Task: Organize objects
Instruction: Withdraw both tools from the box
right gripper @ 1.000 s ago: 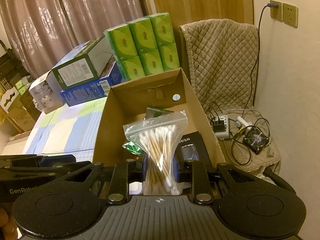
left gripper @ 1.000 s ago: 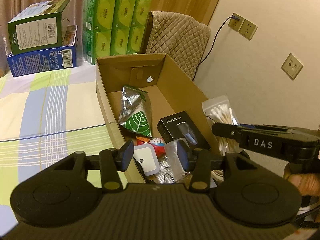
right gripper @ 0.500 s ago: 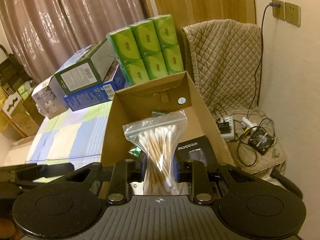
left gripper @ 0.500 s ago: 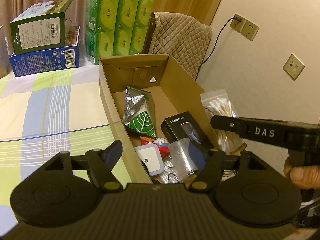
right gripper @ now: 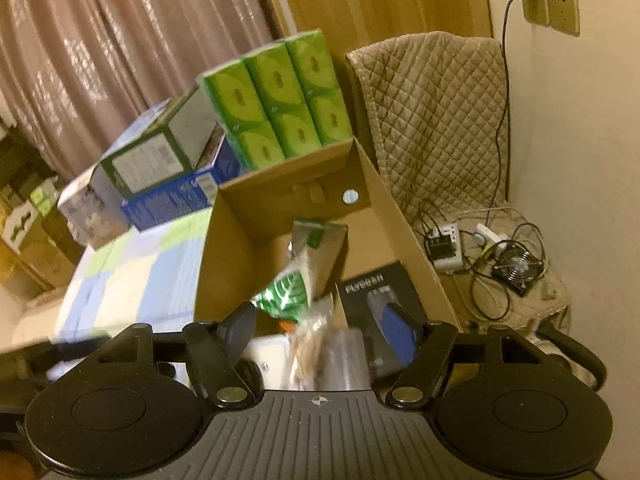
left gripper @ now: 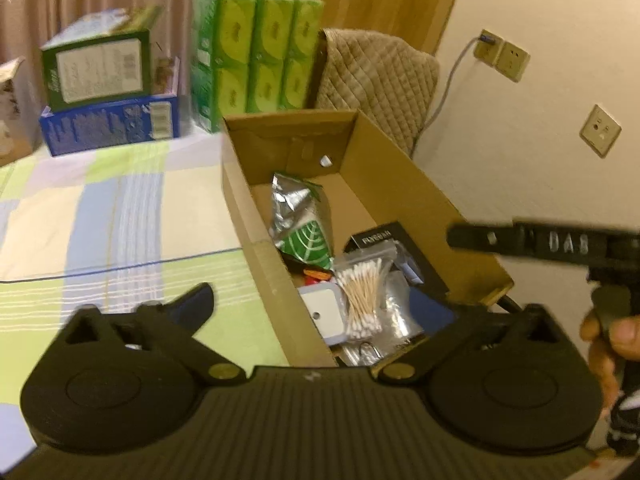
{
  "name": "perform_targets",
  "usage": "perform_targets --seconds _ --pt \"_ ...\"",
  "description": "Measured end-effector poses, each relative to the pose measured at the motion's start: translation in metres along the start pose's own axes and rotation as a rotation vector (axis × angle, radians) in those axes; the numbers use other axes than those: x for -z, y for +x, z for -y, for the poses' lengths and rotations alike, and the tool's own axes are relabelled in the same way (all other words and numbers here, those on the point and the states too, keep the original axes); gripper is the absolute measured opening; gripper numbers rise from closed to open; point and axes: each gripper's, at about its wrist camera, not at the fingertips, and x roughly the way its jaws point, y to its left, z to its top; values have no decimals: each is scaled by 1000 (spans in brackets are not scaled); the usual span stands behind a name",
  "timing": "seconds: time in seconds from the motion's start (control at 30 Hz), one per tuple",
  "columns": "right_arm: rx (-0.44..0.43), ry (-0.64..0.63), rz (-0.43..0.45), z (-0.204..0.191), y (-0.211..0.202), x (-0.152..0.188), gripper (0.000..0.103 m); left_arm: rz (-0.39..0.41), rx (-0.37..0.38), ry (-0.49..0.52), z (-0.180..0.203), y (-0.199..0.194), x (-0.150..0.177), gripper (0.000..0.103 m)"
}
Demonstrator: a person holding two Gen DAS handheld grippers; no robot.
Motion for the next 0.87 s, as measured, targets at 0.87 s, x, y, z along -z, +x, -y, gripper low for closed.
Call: perform_targets --seconds 0.87 --pt "55 -122 -93 -30 -48 75 67 -6 -131 -89 10 -76 75 103"
